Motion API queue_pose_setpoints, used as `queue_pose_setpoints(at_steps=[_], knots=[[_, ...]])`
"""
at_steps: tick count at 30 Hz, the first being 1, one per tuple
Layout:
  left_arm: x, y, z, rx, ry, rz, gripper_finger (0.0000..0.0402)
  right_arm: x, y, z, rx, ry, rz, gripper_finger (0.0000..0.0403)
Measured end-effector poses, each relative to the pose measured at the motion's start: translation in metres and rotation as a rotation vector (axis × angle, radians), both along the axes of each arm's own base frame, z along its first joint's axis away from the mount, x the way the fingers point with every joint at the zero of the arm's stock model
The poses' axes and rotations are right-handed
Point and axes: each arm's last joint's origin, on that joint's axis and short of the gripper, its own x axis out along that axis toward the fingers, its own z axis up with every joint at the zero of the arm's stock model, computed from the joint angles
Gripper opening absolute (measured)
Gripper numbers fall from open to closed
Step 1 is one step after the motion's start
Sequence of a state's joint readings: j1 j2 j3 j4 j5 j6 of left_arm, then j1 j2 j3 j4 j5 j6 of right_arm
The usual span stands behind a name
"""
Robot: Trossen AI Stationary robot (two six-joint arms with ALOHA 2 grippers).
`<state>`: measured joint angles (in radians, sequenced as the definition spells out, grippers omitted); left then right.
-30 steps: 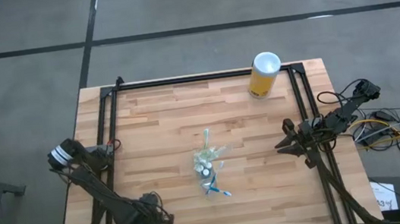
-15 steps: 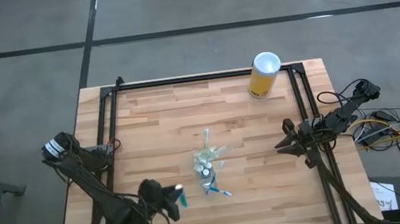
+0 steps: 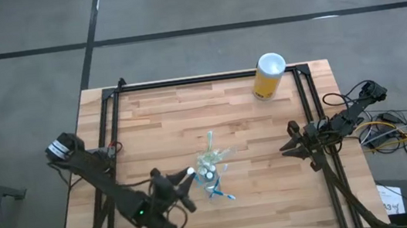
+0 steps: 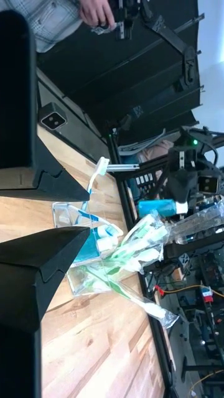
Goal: Pick & Place toothbrushing station
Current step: Put the blue mouthwash into the transparent organizer
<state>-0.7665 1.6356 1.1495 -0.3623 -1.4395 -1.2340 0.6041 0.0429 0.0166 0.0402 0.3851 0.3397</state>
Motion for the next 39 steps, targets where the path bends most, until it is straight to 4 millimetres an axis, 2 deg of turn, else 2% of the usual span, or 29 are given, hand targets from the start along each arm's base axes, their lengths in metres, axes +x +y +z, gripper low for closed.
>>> queue_pose_setpoints(at_steps=[7,12,16,25,39], knots=[[0.021,0.024,-0.005,-0.043,0.091,0.001,0.0099,0.0,0.0,0.0,0.0,0.0,0.0,0.0075],[0.029,0.033,-0.006,-0.074,0.134,-0.018,0.0099,0.0,0.0,0.0,0.0,0.0,0.0,0.0075],[0.033,0.033,-0.012,-0.072,0.147,-0.018,0.0099,0.0,0.0,0.0,0.0,0.0,0.0,0.0075],[0.043,0.028,-0.039,-0.032,0.202,-0.005,0.0099,0.0,0.0,0.0,0.0,0.0,0.0,0.0075],[0.051,0.026,-0.063,-0.03,0.238,0.008,0.0106,0.0,0.0,0.0,0.0,0.0,0.0,0.0075]])
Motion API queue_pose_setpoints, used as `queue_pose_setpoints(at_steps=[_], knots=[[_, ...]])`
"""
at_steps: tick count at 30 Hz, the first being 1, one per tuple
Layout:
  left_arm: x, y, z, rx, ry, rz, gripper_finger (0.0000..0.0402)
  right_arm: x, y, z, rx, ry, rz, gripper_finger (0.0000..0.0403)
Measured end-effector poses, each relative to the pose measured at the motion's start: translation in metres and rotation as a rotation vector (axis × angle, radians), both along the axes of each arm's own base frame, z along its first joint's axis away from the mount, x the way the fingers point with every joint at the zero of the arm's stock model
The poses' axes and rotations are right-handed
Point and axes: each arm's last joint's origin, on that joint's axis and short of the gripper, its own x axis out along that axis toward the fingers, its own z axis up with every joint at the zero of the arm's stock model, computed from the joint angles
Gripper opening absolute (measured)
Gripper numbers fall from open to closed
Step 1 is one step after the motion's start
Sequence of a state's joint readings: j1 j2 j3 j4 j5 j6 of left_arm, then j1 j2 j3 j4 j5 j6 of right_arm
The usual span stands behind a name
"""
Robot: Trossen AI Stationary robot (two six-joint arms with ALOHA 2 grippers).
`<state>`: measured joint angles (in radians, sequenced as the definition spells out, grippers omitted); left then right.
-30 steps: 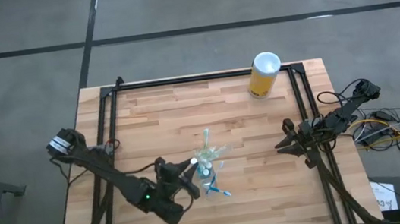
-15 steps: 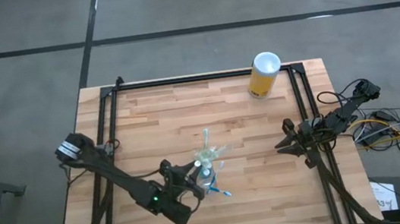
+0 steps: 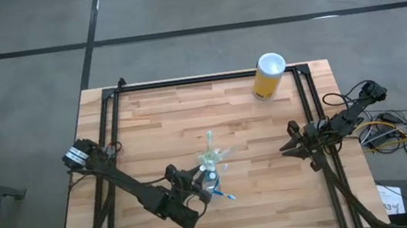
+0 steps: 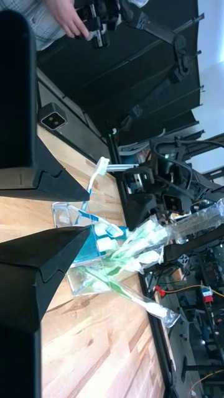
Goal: Pick & Place toothbrushing station
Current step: Put the blue mouthwash into the transparent organizer
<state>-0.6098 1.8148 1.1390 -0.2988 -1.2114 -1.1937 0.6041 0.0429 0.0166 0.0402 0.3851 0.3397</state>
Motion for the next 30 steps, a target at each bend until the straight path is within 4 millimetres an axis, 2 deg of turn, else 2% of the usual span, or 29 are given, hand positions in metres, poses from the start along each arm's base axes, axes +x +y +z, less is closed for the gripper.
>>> queue_pose_setpoints(at_steps=[14,21,30], knots=[[-0.002,-0.001,-0.024,-0.112,0.058,-0.034,0.0108,0.0,0.0,0.0,0.0,0.0,0.0,0.0075],[-0.004,0.001,-0.026,-0.143,0.041,-0.021,0.011,0.0,0.0,0.0,0.0,0.0,0.0,0.0075],[-0.004,0.0,-0.025,-0.156,0.037,-0.028,0.0174,0.0,0.0,0.0,0.0,0.0,0.0,0.0075]])
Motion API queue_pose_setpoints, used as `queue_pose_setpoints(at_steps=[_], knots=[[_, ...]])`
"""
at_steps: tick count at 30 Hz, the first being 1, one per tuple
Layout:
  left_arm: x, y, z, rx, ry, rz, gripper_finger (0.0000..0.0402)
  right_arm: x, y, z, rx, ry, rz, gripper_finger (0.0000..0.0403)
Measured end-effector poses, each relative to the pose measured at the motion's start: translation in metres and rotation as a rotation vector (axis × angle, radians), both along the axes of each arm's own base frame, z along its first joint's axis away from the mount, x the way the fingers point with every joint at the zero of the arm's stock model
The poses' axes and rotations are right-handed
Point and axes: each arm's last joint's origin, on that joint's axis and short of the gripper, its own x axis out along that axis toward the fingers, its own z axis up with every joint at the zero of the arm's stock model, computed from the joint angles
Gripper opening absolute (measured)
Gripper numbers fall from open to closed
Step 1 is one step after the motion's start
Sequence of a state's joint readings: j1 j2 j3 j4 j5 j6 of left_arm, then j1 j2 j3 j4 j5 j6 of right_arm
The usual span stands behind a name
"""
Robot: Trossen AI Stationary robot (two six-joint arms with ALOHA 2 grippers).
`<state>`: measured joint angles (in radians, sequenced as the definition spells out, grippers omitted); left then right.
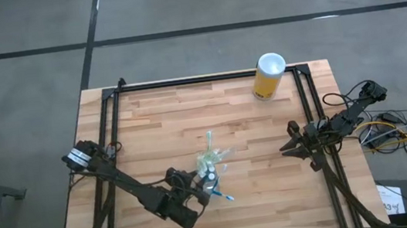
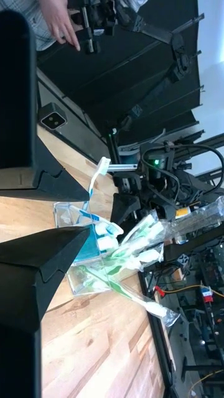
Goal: Pick & Place toothbrushing station
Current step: Put the blue mouthwash into the transparent organizer, then return to Home Position
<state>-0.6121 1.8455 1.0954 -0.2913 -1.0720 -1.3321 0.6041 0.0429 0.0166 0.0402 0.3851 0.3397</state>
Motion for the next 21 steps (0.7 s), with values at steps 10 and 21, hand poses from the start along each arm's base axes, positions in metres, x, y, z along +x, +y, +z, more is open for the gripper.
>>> queue_pose_setpoints(at_steps=[10,21], knots=[[-0.003,-0.001,0.016,0.051,-0.011,-0.02,0.0196,0.0,0.0,0.0,0.0,0.0,0.0,0.0075],[-0.013,0.003,0.046,0.102,-0.039,-0.043,0.0197,0.0,0.0,0.0,0.0,0.0,0.0,0.0075]])
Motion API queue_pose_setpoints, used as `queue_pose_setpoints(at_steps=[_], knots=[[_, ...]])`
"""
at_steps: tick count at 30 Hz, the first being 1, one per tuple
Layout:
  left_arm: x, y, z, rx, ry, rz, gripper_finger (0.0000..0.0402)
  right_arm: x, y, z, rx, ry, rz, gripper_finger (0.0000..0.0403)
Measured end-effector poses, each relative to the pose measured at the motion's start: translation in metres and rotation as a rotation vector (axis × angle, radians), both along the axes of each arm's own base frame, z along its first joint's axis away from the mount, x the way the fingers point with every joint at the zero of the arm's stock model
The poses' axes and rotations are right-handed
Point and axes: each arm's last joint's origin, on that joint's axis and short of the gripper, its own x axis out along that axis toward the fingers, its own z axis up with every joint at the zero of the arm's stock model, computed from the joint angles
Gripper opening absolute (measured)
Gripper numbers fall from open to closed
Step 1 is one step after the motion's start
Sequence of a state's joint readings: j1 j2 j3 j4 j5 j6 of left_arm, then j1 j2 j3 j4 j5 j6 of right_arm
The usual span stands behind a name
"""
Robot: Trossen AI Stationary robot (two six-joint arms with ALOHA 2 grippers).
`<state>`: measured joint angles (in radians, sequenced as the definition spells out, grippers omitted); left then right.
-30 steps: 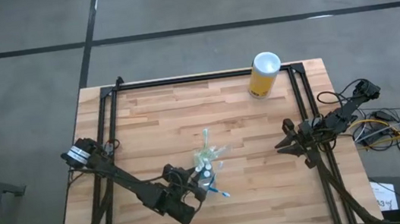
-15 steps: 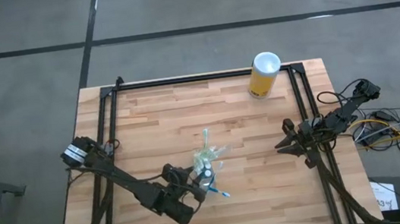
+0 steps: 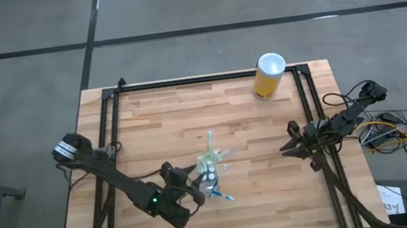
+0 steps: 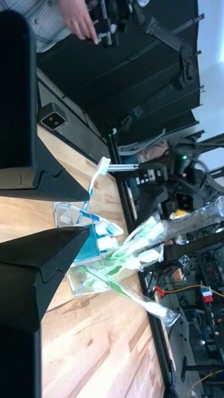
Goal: Pick & Place toothbrushing station
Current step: Return to Home Position
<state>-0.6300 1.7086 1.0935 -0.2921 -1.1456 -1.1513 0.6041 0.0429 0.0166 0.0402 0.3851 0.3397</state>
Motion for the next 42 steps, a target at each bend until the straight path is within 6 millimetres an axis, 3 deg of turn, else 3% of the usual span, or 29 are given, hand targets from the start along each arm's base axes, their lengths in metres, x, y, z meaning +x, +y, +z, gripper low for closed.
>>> queue_pose_setpoints(at_steps=[7,13,23,28,34,42], knots=[[-0.013,0.009,0.04,0.048,-0.003,-0.064,0.0197,0.0,0.0,0.0,0.0,0.0,0.0,0.0075],[-0.027,0.019,0.089,-0.022,-0.157,-0.097,0.0197,0.0,0.0,0.0,0.0,0.0,0.0,0.0075],[-0.054,0.041,0.152,0.237,-0.148,-0.344,0.0197,0.0,0.0,0.0,0.0,0.0,0.0,0.0075],[-0.066,0.049,0.167,0.2,-0.208,-0.443,0.0195,0.0,0.0,0.0,0.0,0.0,0.0,0.0075],[-0.07,0.059,0.176,0.275,-0.207,-0.583,0.0195,0.0,0.0,0.0,0.0,0.0,0.0,0.0075],[-0.074,0.089,0.191,0.335,-0.272,-0.775,0.0195,0.0,0.0,0.0,0.0,0.0,0.0,0.0075]])
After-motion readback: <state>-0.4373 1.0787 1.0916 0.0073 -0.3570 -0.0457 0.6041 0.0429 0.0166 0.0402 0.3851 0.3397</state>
